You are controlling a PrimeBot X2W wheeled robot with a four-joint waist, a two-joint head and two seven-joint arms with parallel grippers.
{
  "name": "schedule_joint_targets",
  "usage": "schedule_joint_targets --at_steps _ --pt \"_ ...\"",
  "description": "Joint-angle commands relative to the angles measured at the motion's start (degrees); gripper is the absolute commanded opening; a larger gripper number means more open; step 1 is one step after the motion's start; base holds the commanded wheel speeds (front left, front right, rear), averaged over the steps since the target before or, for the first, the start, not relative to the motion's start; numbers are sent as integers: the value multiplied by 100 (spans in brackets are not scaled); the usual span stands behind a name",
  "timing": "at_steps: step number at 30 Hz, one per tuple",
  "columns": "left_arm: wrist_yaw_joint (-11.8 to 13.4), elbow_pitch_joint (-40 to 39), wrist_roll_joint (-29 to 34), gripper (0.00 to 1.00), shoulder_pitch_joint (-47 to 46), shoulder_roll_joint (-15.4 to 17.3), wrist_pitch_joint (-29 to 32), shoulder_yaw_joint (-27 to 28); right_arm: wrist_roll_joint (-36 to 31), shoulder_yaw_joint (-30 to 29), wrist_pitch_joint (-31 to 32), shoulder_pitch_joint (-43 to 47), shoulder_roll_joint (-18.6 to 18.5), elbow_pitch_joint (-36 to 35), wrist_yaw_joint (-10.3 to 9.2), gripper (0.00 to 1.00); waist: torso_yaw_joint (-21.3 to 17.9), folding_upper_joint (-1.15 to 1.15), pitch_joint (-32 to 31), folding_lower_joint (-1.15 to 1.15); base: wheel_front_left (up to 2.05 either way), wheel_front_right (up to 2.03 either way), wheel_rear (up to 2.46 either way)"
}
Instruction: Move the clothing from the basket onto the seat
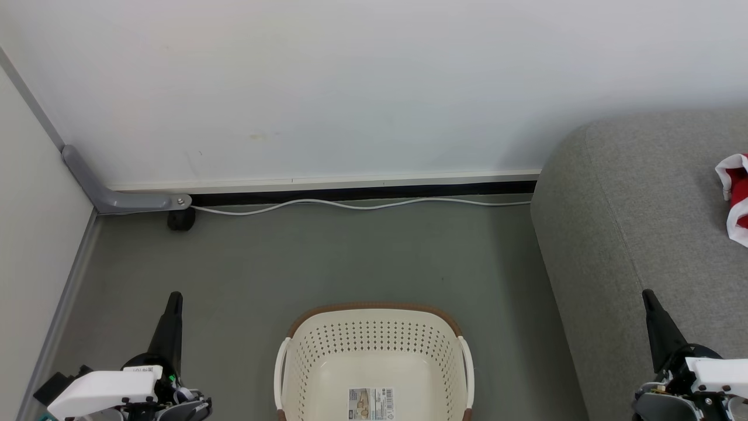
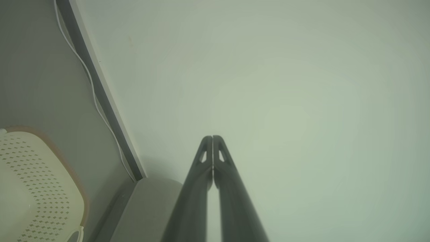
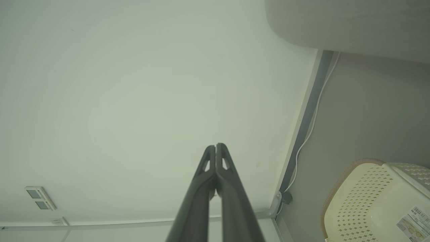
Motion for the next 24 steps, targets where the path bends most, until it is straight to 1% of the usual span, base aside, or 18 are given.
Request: schedule_joint_targets --at_steps 1,24 --pt "-44 -131 -23 0 -314 69 43 191 56 90 37 -224 -60 -173 9 0 0 0 0 0 0 0 0" --pt "-44 -131 -23 0 -314 69 43 191 51 85 41 -224 -56 -173 9 0 0 0 0 0 0 0 0"
